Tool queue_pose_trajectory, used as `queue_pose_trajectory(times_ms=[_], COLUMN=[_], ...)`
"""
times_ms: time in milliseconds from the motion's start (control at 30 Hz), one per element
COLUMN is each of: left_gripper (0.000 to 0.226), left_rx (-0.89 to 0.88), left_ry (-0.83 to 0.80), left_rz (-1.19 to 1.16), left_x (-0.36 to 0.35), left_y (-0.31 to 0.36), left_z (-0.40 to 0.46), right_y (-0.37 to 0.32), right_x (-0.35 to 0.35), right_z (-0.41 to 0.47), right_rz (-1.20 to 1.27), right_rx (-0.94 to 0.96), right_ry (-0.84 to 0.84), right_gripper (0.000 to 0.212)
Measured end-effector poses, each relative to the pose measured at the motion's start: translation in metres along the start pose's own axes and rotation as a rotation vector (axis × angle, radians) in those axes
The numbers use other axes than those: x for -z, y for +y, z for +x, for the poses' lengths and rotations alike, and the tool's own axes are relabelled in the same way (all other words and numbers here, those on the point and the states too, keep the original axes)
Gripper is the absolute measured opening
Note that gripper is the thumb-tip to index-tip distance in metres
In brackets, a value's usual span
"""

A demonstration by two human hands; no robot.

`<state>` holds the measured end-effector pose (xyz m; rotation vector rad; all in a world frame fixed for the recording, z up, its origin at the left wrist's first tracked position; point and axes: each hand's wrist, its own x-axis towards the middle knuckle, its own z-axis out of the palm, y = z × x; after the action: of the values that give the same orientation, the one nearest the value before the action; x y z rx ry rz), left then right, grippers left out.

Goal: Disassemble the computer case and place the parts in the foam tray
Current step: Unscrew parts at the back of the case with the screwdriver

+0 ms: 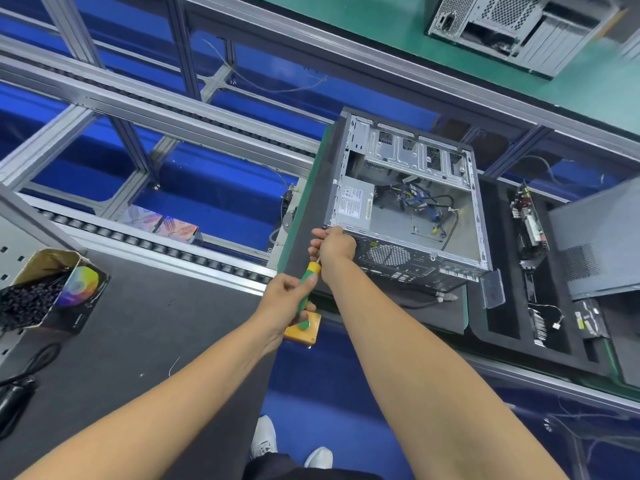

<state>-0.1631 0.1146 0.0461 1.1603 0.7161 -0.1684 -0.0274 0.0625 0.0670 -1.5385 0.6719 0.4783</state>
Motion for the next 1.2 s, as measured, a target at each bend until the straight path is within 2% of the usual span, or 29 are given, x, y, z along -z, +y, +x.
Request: queue_pose_trajectory(times_ms=[100, 167, 233, 433, 500, 600, 767, 933, 1200], left_gripper=[0.044, 0.051, 0.053, 0.04, 0.038, 0.049, 0.047, 0.043, 0.046], left_rx=[0.128, 0.164, 0.151, -0.008, 0.019, 0.076, 0.079, 0.025, 0.008], left_ry=[-0.036, -0.054, -0.038, -0.061, -0.122, -0.216, -0.171, -0.139, -0.117], left_rz=[0.018, 0.037, 0.047, 0.087, 0.082, 0.139, 0.009, 0.024, 0.043], left_x=[0.005, 0.003, 0.001, 0.004, 0.006, 0.005, 0.004, 0.008, 0.007], left_y=[0.008, 0.012, 0.012, -0.002, -0.003, -0.002, -0.003, -0.008, -0.01], left_z=[-0.002, -0.001, -0.001, -0.002, -0.003, -0.002, 0.002, 0.001, 0.002], right_y=[0.001, 0.0, 0.001, 0.002, 0.001, 0.0, 0.002, 0.004, 0.007], right_x=[0.0, -0.001, -0.002, -0.001, 0.0, 0.0, 0.002, 0.003, 0.003], right_z=[-0.002, -0.003, -0.002, -0.002, -0.003, -0.003, -0.004, -0.004, -0.002], right_rz=[0.038, 0.055, 0.064, 0.092, 0.116, 0.145, 0.247, 0.325, 0.318], right_rx=[-0.006, -0.006, -0.011, -0.035, -0.039, -0.057, -0.068, -0.068, -0.07], right_ry=[-0.002, 0.0, 0.012, -0.012, -0.022, -0.033, -0.052, -0.065, -0.042], right_gripper=[0.047, 0.046, 0.045, 0.044, 0.043, 0.041, 0.043, 0.046, 0.048])
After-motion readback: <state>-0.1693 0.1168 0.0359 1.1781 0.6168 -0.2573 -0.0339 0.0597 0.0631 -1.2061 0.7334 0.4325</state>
